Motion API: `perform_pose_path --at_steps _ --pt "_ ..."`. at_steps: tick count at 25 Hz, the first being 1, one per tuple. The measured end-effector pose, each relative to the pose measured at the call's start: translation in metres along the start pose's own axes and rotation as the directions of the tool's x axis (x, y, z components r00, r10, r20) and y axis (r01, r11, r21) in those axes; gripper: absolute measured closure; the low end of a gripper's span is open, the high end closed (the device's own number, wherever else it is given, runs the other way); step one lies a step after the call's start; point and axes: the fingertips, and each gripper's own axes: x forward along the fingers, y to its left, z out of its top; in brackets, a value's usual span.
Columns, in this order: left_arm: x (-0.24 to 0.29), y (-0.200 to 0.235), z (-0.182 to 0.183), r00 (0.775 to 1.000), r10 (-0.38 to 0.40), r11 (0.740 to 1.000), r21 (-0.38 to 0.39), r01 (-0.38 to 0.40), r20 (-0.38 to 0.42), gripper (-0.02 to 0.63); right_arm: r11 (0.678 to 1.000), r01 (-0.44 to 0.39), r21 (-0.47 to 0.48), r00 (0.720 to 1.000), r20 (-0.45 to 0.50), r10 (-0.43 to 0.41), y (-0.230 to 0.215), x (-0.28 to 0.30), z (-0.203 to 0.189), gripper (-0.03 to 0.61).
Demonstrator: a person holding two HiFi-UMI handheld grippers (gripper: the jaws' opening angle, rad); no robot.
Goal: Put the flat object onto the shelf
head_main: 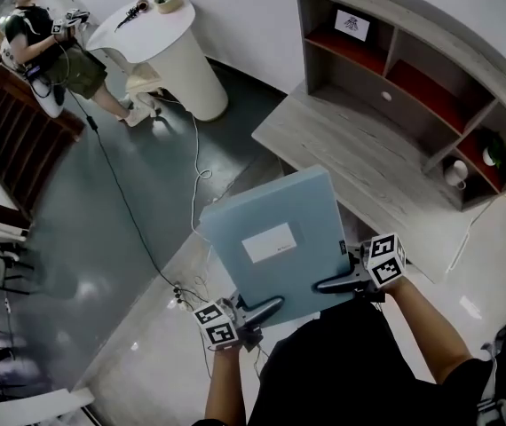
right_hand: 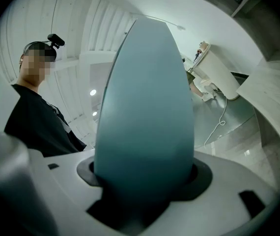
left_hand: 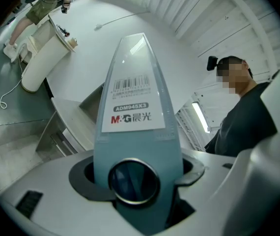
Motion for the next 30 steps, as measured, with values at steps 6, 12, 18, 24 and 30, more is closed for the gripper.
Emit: perform_pose_path --at_steps 6,12,18,24,30 --pt "0.019 0.005 0.017 1.000 -0.006 1.000 0.029 0.006 -0.024 0.303 0.999 0.018 -0.036 1.000 0.026 -0.017 -0.010 -0.013 0.017 0.273" --pt "0.060 0.021 0.056 0.998 -0.009 0.998 0.058 0.013 -0.065 0.302 0.998 0.040 -0.048 0.997 0.075 -0.036 -0.036 -0.042 0.057 0.272" --pt "0.098 0.035 0.083 0.993 -0.055 0.995 0.073 0.063 -0.107 0.302 0.992 0.111 -0.068 0.987 0.123 -0.102 -0.056 -0.069 0.086 0.268" --pt "0.145 0.059 0.110 0.960 -0.162 0.981 0.066 0.181 -0.227 0.302 0.970 0.241 -0.029 0.946 0.232 -0.228 -0.082 -0.101 0.107 0.267" --pt "0.202 0.083 0.150 0.857 -0.348 0.927 -0.006 0.374 -0.379 0.301 0.901 0.427 0.077 0.826 0.372 -0.423 -0.105 -0.135 0.142 0.267"
